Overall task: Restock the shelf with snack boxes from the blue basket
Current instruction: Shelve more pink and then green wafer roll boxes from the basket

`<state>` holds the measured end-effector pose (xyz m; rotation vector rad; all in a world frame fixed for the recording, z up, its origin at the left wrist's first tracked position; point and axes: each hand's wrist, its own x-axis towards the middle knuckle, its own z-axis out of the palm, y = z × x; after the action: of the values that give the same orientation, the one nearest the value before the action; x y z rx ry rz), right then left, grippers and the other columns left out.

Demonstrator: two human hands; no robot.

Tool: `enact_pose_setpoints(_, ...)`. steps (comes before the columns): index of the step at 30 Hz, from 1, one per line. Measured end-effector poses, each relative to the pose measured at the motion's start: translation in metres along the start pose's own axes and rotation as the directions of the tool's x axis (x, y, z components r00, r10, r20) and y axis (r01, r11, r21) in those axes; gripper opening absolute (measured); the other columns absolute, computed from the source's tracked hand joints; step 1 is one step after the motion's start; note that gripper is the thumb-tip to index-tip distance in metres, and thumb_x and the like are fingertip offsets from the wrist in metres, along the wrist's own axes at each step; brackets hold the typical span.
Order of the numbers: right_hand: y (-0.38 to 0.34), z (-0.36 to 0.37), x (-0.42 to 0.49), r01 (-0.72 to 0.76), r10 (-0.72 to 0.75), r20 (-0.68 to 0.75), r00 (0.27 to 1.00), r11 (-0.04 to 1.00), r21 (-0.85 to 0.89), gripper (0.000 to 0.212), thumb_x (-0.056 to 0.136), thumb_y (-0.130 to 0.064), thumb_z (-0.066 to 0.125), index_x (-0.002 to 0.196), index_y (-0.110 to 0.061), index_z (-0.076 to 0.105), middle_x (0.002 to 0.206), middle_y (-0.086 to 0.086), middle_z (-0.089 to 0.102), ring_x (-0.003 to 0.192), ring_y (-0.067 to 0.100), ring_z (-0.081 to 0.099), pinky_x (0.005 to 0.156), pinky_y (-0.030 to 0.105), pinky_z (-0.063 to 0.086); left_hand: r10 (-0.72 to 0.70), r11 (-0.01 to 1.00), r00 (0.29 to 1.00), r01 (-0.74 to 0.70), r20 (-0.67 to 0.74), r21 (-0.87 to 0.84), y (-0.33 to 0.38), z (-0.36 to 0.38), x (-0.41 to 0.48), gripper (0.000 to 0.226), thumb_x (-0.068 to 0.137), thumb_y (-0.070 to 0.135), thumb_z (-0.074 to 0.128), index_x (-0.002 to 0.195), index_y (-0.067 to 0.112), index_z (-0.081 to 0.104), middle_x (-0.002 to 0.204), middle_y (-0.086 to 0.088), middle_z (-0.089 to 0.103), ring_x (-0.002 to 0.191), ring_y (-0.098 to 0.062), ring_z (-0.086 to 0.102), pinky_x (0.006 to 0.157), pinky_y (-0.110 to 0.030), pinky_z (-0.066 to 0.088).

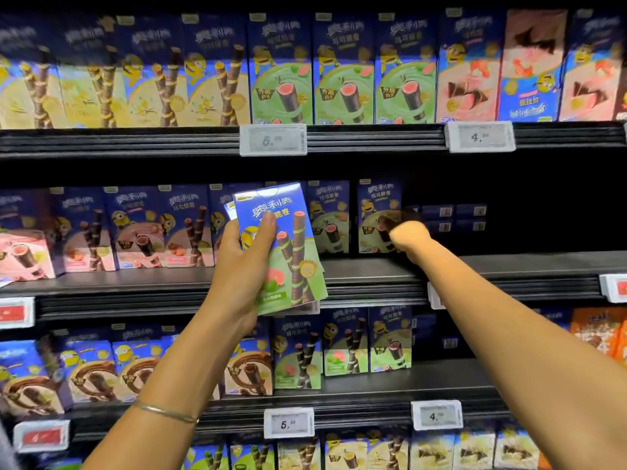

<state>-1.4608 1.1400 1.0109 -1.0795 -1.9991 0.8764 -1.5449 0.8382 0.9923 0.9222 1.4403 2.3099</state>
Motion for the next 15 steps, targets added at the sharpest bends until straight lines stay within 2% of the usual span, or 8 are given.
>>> enact_pose_setpoints(2,-0.001,0.007,0.006,0.065,-0.065,-0.024,0.998,0.998,0.005,0.041,0.103,-0.019,0.054,0.139,0.0,0.053,0.14,0.022,0.056,0.127,0.036,0.055,0.107,0.04,0.045,0.009,1.0,1.0,-0.009,-0.009,0.005,0.0,-0.001,0.002,0.029,0.099,0.047,0.069,0.119,0.027,0.063,0.119,-0.01,0.077,0.102,-0.034,0.078,0.082,-0.059,0.063)
enact_pose_setpoints(5,-0.005,0.013,0.009,0.099,-0.101,-0.038,0.994,0.995,-0.033,0.043,0.103,-0.025,0.055,0.14,-0.002,0.051,0.14,0.02,0.055,0.125,0.036,0.055,0.099,0.034,0.045,0.006,1.0,1.0,-0.006,-0.01,0.004,0.001,-0.002,0.005,0.024,0.1,0.046,0.068,0.115,0.028,0.063,0.116,-0.008,0.078,0.1,-0.033,0.079,0.079,-0.054,0.064)
enact_pose_setpoints(9,0.001,0.012,0.015,0.031,-0.031,0.059,0.998,1.0,-0.005,0.043,0.1,-0.02,0.059,0.139,-0.001,0.054,0.139,0.019,0.058,0.127,0.034,0.057,0.107,0.042,0.048,-0.007,1.0,1.0,0.007,-0.002,-0.003,0.003,-0.001,0.006,0.028,0.099,0.048,0.068,0.116,0.027,0.063,0.119,-0.012,0.077,0.096,-0.03,0.08,0.074,-0.048,0.067)
enact_pose_setpoints(12,0.0,0.012,0.014,0.044,-0.043,0.074,0.996,0.999,-0.015,0.053,0.099,-0.031,0.063,0.14,0.001,0.051,0.137,0.02,0.058,0.124,0.037,0.056,0.109,0.047,0.044,0.002,1.0,1.0,-0.002,-0.003,-0.005,0.004,0.002,0.006,0.03,0.099,0.048,0.068,0.119,0.025,0.062,0.119,-0.012,0.076,0.093,-0.026,0.08,0.07,-0.041,0.066)
enact_pose_setpoints(15,0.002,0.01,0.015,0.031,-0.038,0.081,0.996,0.996,0.087,0.055,0.096,-0.032,0.068,0.139,-0.001,0.051,0.134,0.019,0.059,0.124,0.037,0.056,0.109,0.049,0.045,-0.004,1.0,1.0,0.004,-0.004,-0.013,0.006,0.006,0.003,0.027,0.1,0.047,0.068,0.116,0.025,0.062,0.119,-0.013,0.076,0.089,-0.024,0.08,0.071,-0.044,0.066)
